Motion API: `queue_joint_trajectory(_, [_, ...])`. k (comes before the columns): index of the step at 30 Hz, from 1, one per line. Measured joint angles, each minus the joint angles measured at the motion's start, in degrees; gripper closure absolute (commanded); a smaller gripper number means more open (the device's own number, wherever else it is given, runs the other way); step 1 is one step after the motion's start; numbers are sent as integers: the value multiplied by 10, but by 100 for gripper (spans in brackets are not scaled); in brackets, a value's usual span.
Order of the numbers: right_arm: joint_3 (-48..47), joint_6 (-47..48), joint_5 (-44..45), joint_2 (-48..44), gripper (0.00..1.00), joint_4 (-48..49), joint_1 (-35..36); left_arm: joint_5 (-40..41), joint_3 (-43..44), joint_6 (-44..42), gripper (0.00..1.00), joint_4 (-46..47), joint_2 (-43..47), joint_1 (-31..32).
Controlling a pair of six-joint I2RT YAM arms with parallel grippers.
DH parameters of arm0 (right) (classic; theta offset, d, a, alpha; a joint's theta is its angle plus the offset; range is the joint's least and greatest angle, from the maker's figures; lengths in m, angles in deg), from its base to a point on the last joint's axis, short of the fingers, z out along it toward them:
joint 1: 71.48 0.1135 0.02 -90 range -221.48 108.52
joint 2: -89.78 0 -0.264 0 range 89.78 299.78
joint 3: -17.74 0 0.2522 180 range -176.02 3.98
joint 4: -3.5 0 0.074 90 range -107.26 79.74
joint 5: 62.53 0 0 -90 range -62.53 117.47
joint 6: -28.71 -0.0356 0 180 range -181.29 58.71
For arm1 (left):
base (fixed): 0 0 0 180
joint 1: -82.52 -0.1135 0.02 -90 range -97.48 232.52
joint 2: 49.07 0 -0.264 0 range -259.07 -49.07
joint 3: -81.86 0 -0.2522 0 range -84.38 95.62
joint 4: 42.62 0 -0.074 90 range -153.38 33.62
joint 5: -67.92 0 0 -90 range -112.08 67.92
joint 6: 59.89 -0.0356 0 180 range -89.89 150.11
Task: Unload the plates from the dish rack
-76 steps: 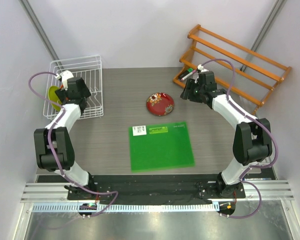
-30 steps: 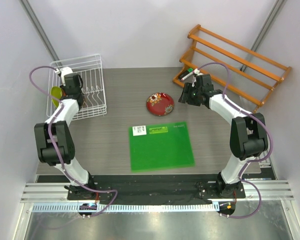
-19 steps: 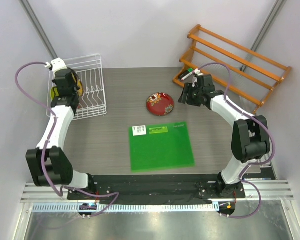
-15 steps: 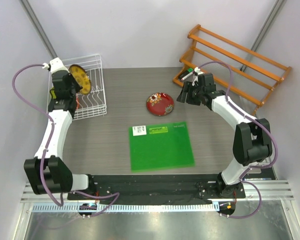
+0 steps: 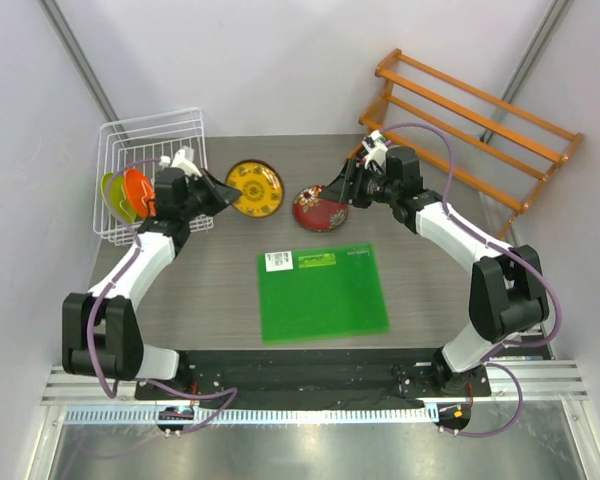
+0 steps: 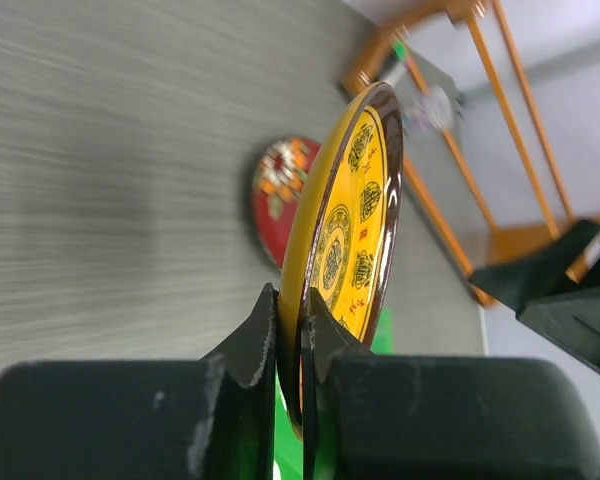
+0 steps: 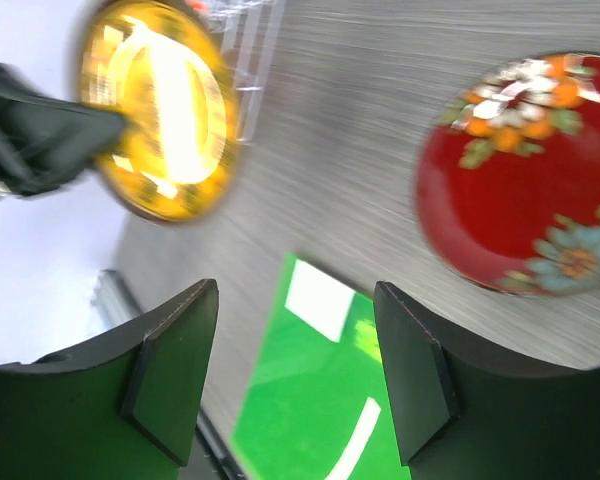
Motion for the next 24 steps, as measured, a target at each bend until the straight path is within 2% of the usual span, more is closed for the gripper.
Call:
queue_joint_trajectory(6, [7, -46, -42, 25, 30, 78, 16, -29, -7, 41, 100, 60, -32, 55])
queue_joint_trajectory(13, [7, -65, -55, 61, 32, 106, 21, -36, -7, 65, 100, 95, -55, 90])
queue_joint_trajectory(15, [7, -70, -58, 71, 35, 114, 21, -40, -7, 69, 100, 104, -59, 97])
queue_joint_trajectory(16, [7, -74, -62, 76, 39, 118, 22, -42, -7, 71, 100, 110, -61, 99])
queue_joint_trajectory(17, [7, -77, -64, 82, 49, 124, 22, -44, -7, 73, 100, 116, -64, 102])
queue_joint_trajectory(18, [7, -80, -67, 87, 68, 129, 22, -46, -7, 76, 100, 122, -67, 103])
queue_joint_trajectory(20, [7, -82, -72, 95, 99, 138, 23, -50, -7, 79, 98, 128, -73, 106])
queue_joint_trajectory(21, [7, -89, -78, 99, 99, 142, 23, -49, -7, 77, 93, 128, -75, 107])
queue_joint_trajectory(22, [7, -97, -81, 101, 99, 145, 22, -46, -10, 77, 79, 128, -77, 107])
queue_joint_trajectory(24, [7, -113, -85, 102, 99, 145, 19, -52, -15, 80, 59, 136, -78, 104])
